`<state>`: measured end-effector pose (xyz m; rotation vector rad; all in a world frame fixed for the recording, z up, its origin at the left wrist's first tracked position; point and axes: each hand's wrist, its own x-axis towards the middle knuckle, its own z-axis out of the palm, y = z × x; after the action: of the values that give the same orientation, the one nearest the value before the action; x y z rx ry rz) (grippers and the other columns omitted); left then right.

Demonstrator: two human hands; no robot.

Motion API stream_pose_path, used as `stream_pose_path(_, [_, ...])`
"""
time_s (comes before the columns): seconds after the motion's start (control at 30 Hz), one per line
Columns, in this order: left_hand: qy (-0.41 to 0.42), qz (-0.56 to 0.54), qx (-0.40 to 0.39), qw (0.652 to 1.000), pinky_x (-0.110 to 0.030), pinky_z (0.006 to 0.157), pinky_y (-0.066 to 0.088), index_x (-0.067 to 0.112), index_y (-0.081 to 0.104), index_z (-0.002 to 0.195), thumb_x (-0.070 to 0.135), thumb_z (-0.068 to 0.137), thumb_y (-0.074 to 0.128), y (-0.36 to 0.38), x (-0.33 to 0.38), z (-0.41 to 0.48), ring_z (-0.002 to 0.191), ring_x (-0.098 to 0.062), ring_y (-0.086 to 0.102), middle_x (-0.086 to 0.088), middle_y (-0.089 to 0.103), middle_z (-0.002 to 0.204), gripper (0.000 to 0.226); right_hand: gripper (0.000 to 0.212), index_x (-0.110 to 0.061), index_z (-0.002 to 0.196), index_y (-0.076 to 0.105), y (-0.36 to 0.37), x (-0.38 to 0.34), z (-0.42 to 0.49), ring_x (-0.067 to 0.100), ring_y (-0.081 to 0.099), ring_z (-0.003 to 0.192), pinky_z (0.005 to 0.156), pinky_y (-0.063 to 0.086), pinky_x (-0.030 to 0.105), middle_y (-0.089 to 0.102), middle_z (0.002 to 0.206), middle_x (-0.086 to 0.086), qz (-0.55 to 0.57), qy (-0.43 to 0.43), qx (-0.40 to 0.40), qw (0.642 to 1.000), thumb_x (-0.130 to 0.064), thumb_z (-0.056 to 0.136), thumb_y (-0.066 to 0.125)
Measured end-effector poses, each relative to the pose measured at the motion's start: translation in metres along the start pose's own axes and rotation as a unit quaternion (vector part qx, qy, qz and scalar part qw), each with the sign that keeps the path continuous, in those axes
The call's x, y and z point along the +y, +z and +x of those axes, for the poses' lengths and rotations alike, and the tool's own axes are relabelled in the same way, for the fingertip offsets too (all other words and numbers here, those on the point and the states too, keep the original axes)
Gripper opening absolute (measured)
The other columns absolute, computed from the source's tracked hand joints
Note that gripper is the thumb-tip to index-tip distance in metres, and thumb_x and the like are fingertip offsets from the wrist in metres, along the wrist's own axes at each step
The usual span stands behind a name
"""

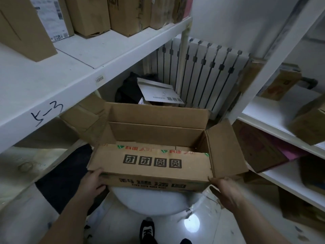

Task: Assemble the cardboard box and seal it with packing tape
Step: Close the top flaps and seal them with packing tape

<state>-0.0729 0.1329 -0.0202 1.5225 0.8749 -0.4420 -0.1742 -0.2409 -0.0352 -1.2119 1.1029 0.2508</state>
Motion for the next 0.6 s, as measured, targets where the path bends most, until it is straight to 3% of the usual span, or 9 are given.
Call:
stream_pose_path(0.07, [-0.018,-0.002,-0.006,1.0,-0.04,0.095,0.042,0.009,0.049,0.131,0.023,0.098,0.051,0.0,-0.007,0.008,0.102,-0.026,0.056,-0.011,0.061,0.104,0.035,0.011,-0.004,0.101,0.056,0.005,0.008,0.01,0.022,0.056,0.099,0.081,0.047,0.03,0.056,0.121,0.018,0.033,0.012,-0.006,0.999,0.004,0.095,0.051])
stream_pose_path(0.17, [-0.039,0.005,0.009,0.999,-0.038,0.083,0.048,0.009,0.053,0.113,0.02,0.099,0.052,-0.003,-0.023,0.024,0.09,-0.025,0.058,-0.013,0.06,0.098,0.018,0.023,-0.005,0.113,0.053,0.01,0.021,0.021,0.03,0.051,0.118,0.087,0.047,0.034,0.052,0.127,0.016,0.042,0.024,0.017,0.999,0.006,0.094,0.051])
stream_pose_path(0.33, [-0.095,0.123,0.036,0.987,-0.029,0.052,0.041,-0.004,0.062,0.096,0.023,0.098,0.053,-0.004,-0.055,0.037,0.062,-0.024,0.052,-0.014,0.056,0.074,0.029,0.03,-0.004,0.121,0.054,0.016,0.031,0.024,0.028,0.053,0.113,0.097,0.046,0.038,0.056,0.123,0.015,0.035,0.028,0.073,0.996,0.006,0.092,0.054])
stream_pose_path(0.4, [-0.078,0.21,0.013,0.974,-0.027,0.051,0.041,-0.005,0.064,0.097,0.023,0.098,0.05,0.014,-0.06,0.018,0.06,-0.025,0.054,-0.013,0.058,0.07,0.031,0.035,-0.007,0.127,0.052,0.019,0.025,0.021,0.028,0.053,0.111,0.095,0.045,0.038,0.056,0.121,0.012,0.032,0.014,0.107,0.994,-0.004,0.092,0.053])
stream_pose_path(0.47, [0.071,0.317,-0.012,0.946,-0.033,0.059,0.048,0.007,0.061,0.086,0.028,0.099,0.047,0.04,-0.056,-0.008,0.066,-0.024,0.06,-0.01,0.063,0.074,0.028,0.038,-0.009,0.128,0.049,0.02,0.013,0.013,0.03,0.052,0.107,0.094,0.044,0.042,0.055,0.116,0.011,0.031,-0.009,0.171,0.985,-0.013,0.091,0.053])
stream_pose_path(0.53, [0.307,0.4,-0.042,0.862,-0.03,0.066,0.052,0.018,0.059,0.087,0.031,0.099,0.048,0.065,-0.042,-0.027,0.073,-0.014,0.062,0.001,0.065,0.082,0.02,0.039,-0.015,0.131,0.051,0.02,-0.004,0.001,0.03,0.053,0.111,0.095,0.044,0.043,0.055,0.119,0.007,0.031,-0.078,0.212,0.974,-0.017,0.092,0.052])
stream_pose_path(0.6, [0.454,0.456,-0.064,0.763,-0.022,0.08,0.048,0.025,0.058,0.112,0.029,0.097,0.049,0.086,-0.018,-0.024,0.095,-0.005,0.056,0.01,0.062,0.107,0.018,0.039,-0.02,0.13,0.057,0.022,-0.018,-0.009,0.026,0.056,0.112,0.095,0.048,0.043,0.06,0.122,0.003,-0.01,-0.169,0.233,0.958,-0.021,0.091,0.051])
